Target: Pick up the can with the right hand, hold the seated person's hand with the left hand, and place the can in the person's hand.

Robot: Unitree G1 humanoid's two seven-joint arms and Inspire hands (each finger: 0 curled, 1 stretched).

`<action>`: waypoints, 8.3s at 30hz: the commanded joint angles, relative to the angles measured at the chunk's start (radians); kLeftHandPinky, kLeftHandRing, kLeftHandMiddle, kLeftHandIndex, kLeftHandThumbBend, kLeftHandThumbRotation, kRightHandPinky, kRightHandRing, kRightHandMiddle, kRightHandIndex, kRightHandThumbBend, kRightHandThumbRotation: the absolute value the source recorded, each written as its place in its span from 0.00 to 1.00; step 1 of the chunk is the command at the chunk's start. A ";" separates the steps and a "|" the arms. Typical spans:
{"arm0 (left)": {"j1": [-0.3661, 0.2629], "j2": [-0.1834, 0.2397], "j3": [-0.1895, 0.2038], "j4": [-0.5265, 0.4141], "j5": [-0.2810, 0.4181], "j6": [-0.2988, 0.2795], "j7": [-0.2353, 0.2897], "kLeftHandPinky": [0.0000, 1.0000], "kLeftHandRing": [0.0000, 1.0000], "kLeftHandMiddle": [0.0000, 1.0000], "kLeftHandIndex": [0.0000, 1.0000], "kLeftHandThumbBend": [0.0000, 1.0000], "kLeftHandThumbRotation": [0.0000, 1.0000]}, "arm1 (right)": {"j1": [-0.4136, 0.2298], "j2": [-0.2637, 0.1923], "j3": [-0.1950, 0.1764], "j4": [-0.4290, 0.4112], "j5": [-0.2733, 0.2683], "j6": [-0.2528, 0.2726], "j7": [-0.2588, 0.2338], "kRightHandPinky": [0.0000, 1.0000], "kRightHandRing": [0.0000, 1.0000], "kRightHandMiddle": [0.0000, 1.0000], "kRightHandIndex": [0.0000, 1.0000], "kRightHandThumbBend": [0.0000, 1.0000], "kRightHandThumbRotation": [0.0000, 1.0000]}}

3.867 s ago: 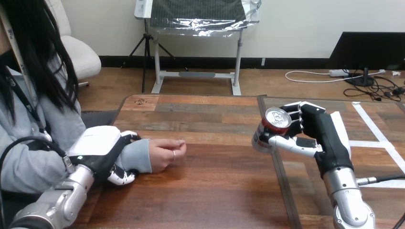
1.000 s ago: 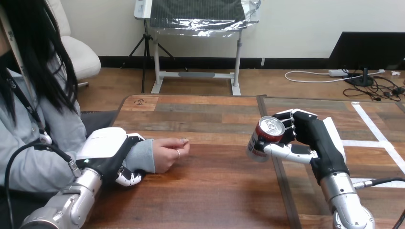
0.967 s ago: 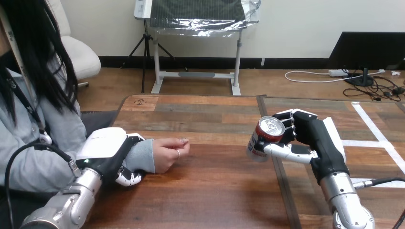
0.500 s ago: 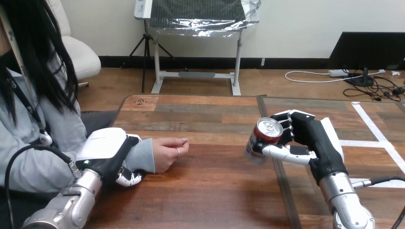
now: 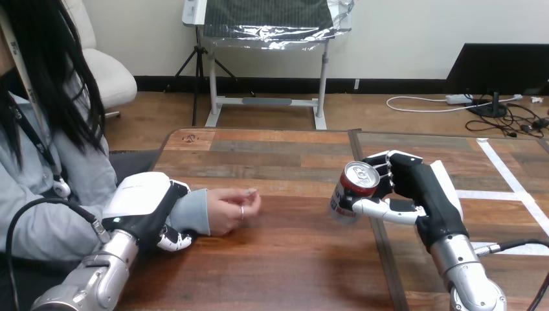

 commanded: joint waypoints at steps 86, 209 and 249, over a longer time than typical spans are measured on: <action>0.093 0.016 0.050 -0.307 -0.020 -0.065 0.000 0.39 0.41 0.45 0.46 0.84 0.00 | -0.103 0.073 0.043 0.010 -0.039 -0.017 0.017 0.42 0.46 0.51 0.52 0.75 0.00; 0.168 -0.003 0.128 -0.470 -0.033 -0.056 -0.067 0.43 0.46 0.51 0.54 0.91 0.05 | -0.102 0.126 0.090 -0.034 -0.062 0.017 0.021 0.45 0.51 0.59 0.62 0.80 0.00; 0.175 -0.016 0.101 -0.338 0.002 -0.113 0.032 0.90 0.93 0.93 0.98 1.00 0.42 | -0.088 0.085 0.113 -0.050 -0.113 0.054 -0.003 0.86 0.85 0.85 0.90 0.96 0.41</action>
